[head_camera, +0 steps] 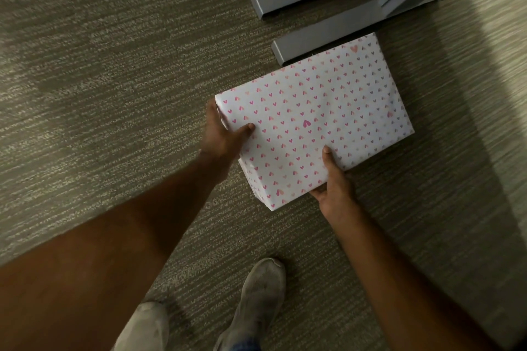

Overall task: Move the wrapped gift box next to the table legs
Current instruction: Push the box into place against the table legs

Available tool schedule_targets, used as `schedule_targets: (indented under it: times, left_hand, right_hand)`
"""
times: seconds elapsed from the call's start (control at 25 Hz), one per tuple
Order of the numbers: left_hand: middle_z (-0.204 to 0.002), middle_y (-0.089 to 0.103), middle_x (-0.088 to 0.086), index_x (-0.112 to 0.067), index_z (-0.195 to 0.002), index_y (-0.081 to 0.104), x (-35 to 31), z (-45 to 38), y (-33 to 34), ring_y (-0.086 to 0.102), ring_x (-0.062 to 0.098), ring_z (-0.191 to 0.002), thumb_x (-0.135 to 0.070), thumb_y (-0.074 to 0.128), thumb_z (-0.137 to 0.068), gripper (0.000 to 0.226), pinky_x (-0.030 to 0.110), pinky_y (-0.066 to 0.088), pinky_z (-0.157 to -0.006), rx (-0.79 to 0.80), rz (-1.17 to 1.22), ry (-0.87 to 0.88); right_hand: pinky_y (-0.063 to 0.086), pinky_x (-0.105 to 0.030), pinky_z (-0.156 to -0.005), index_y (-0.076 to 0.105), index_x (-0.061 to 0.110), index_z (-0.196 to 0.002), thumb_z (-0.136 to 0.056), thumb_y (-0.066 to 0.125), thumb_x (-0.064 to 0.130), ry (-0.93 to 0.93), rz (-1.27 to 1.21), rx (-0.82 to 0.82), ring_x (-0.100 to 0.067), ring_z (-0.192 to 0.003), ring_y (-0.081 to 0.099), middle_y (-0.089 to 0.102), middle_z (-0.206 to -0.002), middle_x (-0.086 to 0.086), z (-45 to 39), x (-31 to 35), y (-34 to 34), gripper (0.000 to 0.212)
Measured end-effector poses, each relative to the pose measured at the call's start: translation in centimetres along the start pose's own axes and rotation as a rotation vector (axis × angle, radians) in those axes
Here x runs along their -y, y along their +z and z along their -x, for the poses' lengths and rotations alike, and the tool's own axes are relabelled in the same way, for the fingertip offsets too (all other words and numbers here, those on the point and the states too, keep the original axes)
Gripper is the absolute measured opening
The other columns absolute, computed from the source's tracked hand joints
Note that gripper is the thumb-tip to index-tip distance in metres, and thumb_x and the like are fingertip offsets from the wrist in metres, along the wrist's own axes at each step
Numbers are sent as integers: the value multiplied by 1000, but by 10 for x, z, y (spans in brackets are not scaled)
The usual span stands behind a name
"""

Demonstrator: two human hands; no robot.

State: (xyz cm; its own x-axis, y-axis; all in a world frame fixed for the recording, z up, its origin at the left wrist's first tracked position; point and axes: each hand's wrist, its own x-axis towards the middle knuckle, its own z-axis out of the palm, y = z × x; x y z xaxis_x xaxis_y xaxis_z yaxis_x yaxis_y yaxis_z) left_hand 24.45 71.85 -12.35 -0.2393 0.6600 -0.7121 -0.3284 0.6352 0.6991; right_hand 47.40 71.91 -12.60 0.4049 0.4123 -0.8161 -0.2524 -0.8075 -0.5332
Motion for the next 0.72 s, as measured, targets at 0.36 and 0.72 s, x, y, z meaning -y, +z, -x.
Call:
schedule_targets:
  times: [0.36, 0.72]
  left_hand:
    - [-118, 57, -14, -26, -150, 30, -1, 7, 10, 63, 27, -118, -1, 68, -93, 74, 59, 60, -92, -16, 27, 9]
    - [-143, 57, 5, -29, -152, 28, -15, -9, 46, 60, 33, -128, 0, 68, -93, 77, 68, 55, -99, 36, 48, 46]
  right_hand:
    - [61, -55, -95, 47, 22, -148, -87, 83, 33, -79, 30, -50, -22, -105, 69, 67, -129, -9, -1, 5, -6, 71]
    - [58, -61, -101, 46, 21, -148, -87, 83, 33, -154, 36, -49, -27, -121, 66, 66, -133, -9, -18, 46, -16, 71]
